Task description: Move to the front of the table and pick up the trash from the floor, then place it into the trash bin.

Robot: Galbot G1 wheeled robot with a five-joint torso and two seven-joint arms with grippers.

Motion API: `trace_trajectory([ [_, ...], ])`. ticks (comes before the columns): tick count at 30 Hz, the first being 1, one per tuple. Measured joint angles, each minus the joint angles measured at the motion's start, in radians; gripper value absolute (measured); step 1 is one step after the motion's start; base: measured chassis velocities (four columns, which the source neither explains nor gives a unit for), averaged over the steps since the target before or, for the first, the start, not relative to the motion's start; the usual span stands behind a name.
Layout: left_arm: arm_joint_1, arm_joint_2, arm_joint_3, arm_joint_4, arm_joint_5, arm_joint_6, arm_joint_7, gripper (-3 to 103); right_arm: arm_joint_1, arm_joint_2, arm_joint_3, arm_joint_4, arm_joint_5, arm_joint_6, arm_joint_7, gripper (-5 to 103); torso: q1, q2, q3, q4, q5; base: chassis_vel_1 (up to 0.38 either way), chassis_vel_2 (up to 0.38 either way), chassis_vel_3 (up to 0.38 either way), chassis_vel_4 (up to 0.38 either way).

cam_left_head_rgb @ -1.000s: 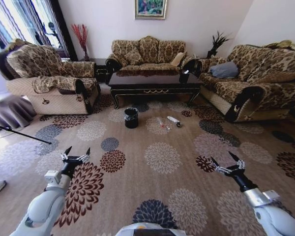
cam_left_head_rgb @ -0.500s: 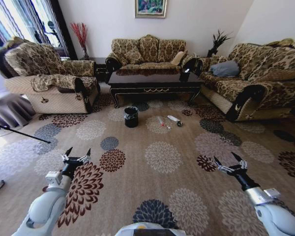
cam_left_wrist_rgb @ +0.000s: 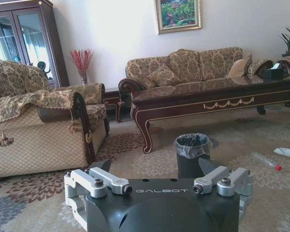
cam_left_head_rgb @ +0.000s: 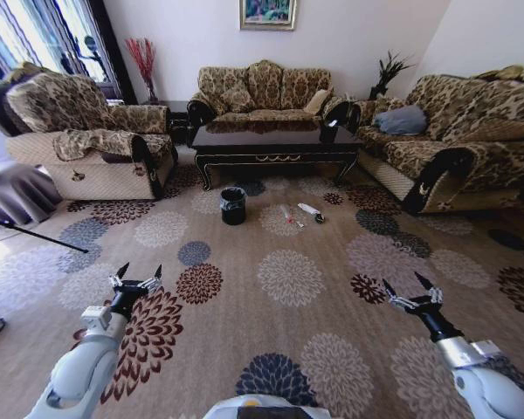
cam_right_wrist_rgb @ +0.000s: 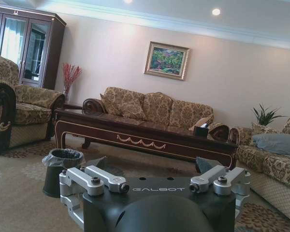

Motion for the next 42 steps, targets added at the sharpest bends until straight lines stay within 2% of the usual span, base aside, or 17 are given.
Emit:
trace_trajectory([
  [7,0.007,-0.005,-0.001,0.000,0.002,0.000,0.001,100,-0.007,0.013,0.003,-0.013,0.018,0.011,-0.035,100,-0.014,-0.034,-0.020,0.0000,0.0000,0.000,0.000,0.000,0.000],
  [22,0.009,-0.009,0.000,-0.005,0.001,0.005,-0.001,100,-0.002,0.012,-0.001,-0.030,0.017,0.045,-0.035,100,-0.031,-0.086,-0.054,0.0000,0.0000,-0.003,0.005,0.004,-0.007],
  [42,0.004,-0.009,0.001,0.008,-0.001,0.005,-0.003,100,-0.015,0.023,0.001,-0.025,0.040,0.053,-0.039,100,-0.059,-0.162,-0.102,-0.0001,0.0000,0.000,0.000,0.000,0.000],
])
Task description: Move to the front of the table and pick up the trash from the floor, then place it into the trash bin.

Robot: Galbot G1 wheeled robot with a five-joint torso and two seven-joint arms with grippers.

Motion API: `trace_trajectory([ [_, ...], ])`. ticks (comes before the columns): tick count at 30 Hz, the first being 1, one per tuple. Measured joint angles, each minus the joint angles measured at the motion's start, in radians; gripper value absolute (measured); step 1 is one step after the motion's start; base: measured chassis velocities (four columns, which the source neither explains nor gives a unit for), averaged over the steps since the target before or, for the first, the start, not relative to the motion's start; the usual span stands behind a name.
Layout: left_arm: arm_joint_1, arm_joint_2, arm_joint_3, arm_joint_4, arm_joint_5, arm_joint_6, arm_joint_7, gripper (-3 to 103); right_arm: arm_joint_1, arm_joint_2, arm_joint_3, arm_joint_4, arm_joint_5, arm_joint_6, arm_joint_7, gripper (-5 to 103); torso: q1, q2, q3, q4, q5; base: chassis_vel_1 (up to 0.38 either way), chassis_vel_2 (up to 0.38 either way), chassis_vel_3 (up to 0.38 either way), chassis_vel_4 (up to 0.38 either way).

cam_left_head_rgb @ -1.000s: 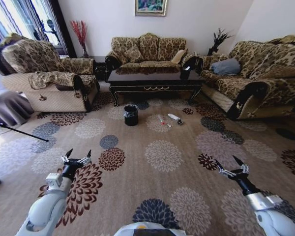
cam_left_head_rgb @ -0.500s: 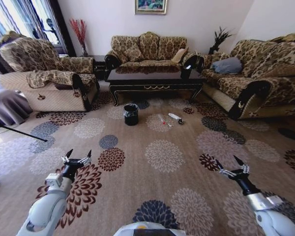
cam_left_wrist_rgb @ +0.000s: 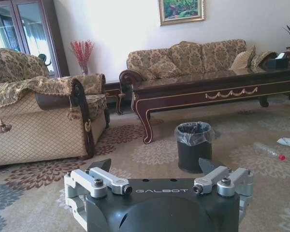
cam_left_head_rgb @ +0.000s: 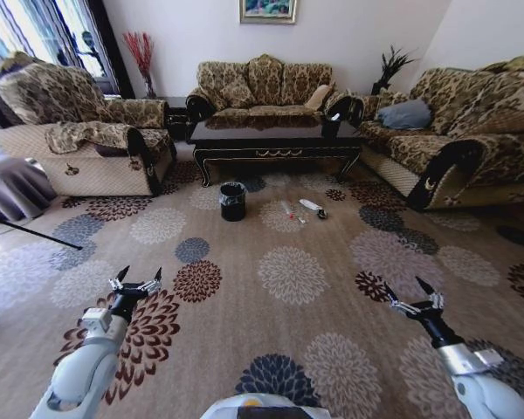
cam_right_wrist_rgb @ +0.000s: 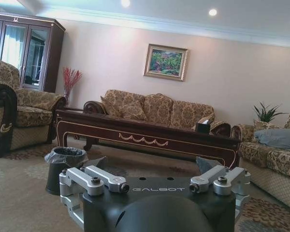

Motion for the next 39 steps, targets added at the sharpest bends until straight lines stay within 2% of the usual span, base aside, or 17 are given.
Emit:
trace_trajectory([
  [12,-0.002,-0.002,0.002,0.005,-0.008,0.004,-0.018,100,-0.015,0.035,0.001,-0.001,-0.006,0.013,-0.029,100,-0.017,-0.050,-0.033,-0.0001,0.0001,0.000,0.000,0.000,0.000],
  [19,0.002,-0.003,0.000,0.006,-0.002,0.008,-0.038,100,-0.011,0.032,0.000,-0.001,-0.007,0.009,-0.039,100,-0.027,-0.079,-0.053,0.0002,0.0000,0.000,0.000,0.000,0.000],
  [39,-0.003,0.005,-0.002,0.018,-0.009,0.015,-0.040,100,-0.021,0.041,0.011,0.010,-0.019,0.010,-0.045,100,-0.049,-0.154,-0.104,0.0001,0.0000,0.000,0.000,0.000,0.000],
])
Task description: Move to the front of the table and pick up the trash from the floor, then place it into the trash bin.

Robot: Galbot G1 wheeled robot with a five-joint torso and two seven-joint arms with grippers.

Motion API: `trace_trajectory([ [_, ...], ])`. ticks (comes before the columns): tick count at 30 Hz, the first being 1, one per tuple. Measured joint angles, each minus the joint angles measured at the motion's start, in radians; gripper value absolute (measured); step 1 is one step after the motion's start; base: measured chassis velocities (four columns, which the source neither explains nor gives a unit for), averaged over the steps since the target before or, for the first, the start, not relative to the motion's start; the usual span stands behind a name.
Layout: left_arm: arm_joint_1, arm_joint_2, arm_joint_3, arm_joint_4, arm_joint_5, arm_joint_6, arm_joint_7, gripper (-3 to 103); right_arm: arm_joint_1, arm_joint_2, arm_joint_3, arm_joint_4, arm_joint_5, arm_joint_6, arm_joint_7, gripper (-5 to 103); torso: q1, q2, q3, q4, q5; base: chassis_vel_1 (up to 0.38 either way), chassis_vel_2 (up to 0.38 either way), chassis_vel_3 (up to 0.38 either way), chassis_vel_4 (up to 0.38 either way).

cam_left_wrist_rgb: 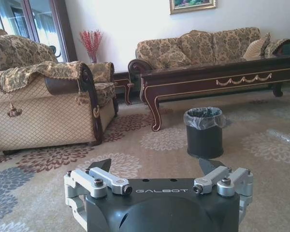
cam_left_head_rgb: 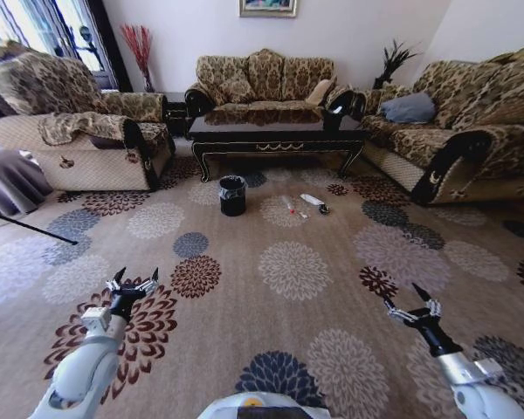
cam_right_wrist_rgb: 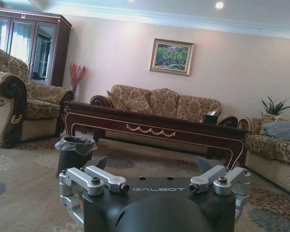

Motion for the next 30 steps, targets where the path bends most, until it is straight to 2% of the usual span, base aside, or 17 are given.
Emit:
trace_trajectory([
  [9,-0.001,0.006,-0.005,0.004,-0.012,0.003,0.000,100,-0.001,0.023,0.000,-0.002,-0.011,0.012,-0.002,100,-0.009,-0.039,-0.030,-0.0001,0.0001,0.000,0.000,0.000,0.000],
  [26,0.004,-0.002,-0.001,0.003,-0.004,-0.009,0.001,100,0.001,0.014,0.001,0.004,-0.005,0.010,0.000,100,-0.023,-0.103,-0.080,0.0000,0.0000,0.000,0.000,0.000,0.000],
  [29,0.005,-0.003,0.003,0.000,0.001,-0.013,0.001,100,0.005,0.014,0.000,-0.008,-0.007,0.011,0.000,100,-0.024,-0.118,-0.093,-0.0001,0.0001,0.000,0.000,0.000,0.000],
  [30,0.006,-0.004,0.004,-0.001,0.003,-0.014,0.001,100,0.003,0.017,-0.001,-0.006,-0.007,0.012,-0.001,100,-0.025,-0.134,-0.109,0.0000,0.0001,0.000,0.000,0.000,0.000],
])
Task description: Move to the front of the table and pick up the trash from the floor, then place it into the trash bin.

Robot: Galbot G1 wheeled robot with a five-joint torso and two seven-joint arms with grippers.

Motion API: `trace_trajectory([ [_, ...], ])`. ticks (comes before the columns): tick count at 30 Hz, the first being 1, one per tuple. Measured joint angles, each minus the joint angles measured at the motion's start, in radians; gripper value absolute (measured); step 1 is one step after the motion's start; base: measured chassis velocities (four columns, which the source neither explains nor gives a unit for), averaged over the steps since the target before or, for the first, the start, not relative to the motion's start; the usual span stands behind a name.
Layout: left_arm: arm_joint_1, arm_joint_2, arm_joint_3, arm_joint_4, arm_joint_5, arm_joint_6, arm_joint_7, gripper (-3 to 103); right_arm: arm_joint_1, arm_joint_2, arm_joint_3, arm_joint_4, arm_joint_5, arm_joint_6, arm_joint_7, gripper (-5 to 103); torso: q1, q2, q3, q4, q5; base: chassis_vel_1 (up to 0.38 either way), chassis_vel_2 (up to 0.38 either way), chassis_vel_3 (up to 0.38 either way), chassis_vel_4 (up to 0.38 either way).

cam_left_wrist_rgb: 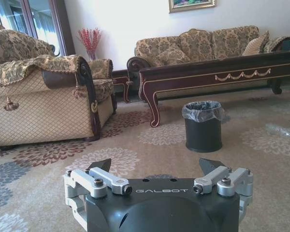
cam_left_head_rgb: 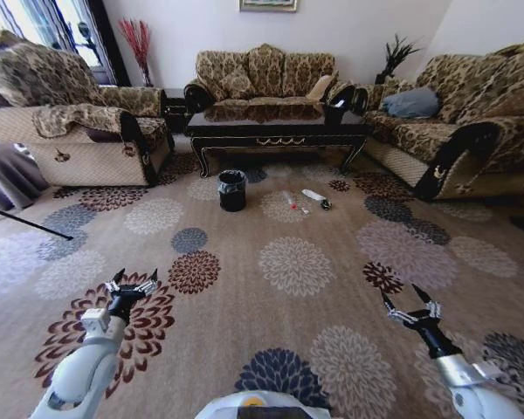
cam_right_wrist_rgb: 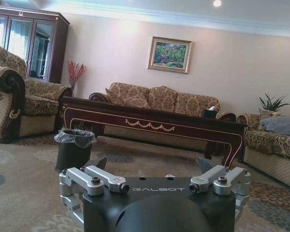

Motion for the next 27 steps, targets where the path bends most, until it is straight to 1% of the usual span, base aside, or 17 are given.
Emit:
trace_trajectory([
  [1,0.000,0.000,0.000,0.000,0.000,0.000,0.000,100,0.000,0.000,0.000,0.000,0.000,0.000,0.000,100,0.000,0.000,0.000,0.0000,0.0000,0.000,0.000,0.000,0.000],
  [10,0.002,0.000,0.000,-0.001,0.005,-0.007,0.000,100,-0.009,0.003,0.002,0.013,0.001,0.001,-0.002,100,-0.004,-0.040,-0.037,-0.0001,0.0000,0.000,0.000,0.000,0.000],
  [11,0.002,0.000,0.000,-0.001,0.005,-0.007,0.000,100,-0.009,0.003,0.002,0.013,0.001,0.001,-0.002,100,-0.004,-0.040,-0.037,-0.0001,0.0000,0.000,0.000,0.000,0.000],
  [15,0.003,0.000,-0.001,0.002,0.005,-0.010,0.001,100,-0.008,0.005,0.002,0.016,0.002,0.001,-0.002,100,-0.007,-0.061,-0.054,0.0000,-0.0001,0.000,0.000,0.000,0.000],
  [16,0.003,0.000,-0.001,0.002,0.005,-0.010,0.001,100,-0.008,0.005,0.002,0.016,0.002,0.001,-0.002,100,-0.007,-0.061,-0.054,0.0000,-0.0001,0.000,0.000,0.000,0.000],
  [19,0.000,0.000,-0.001,0.002,0.005,-0.010,0.001,100,-0.007,0.004,0.002,0.016,0.002,0.001,-0.002,100,-0.007,-0.078,-0.071,0.0000,-0.0001,0.000,0.000,0.000,0.000],
  [20,0.000,0.000,-0.001,0.002,0.005,-0.010,0.001,100,-0.007,0.004,0.002,0.016,0.002,0.001,-0.002,100,-0.007,-0.078,-0.071,0.0000,-0.0001,0.000,0.000,0.000,0.000],
  [23,0.000,-0.001,-0.001,0.003,0.006,-0.010,0.001,100,-0.006,0.004,0.002,0.016,0.002,0.001,-0.002,100,-0.008,-0.092,-0.084,0.0000,-0.0001,0.000,0.000,0.000,0.000],
  [24,0.000,-0.001,-0.001,0.003,0.006,-0.010,0.001,100,-0.006,0.004,0.002,0.016,0.002,0.001,-0.002,100,-0.008,-0.092,-0.084,0.0000,-0.0001,0.000,0.000,0.000,0.000],
  [27,0.000,-0.002,0.000,0.005,0.008,-0.010,0.001,100,-0.004,0.004,0.001,0.015,0.002,0.000,-0.003,100,-0.008,-0.106,-0.099,0.0000,-0.0001,0.000,0.000,0.000,0.000],
])
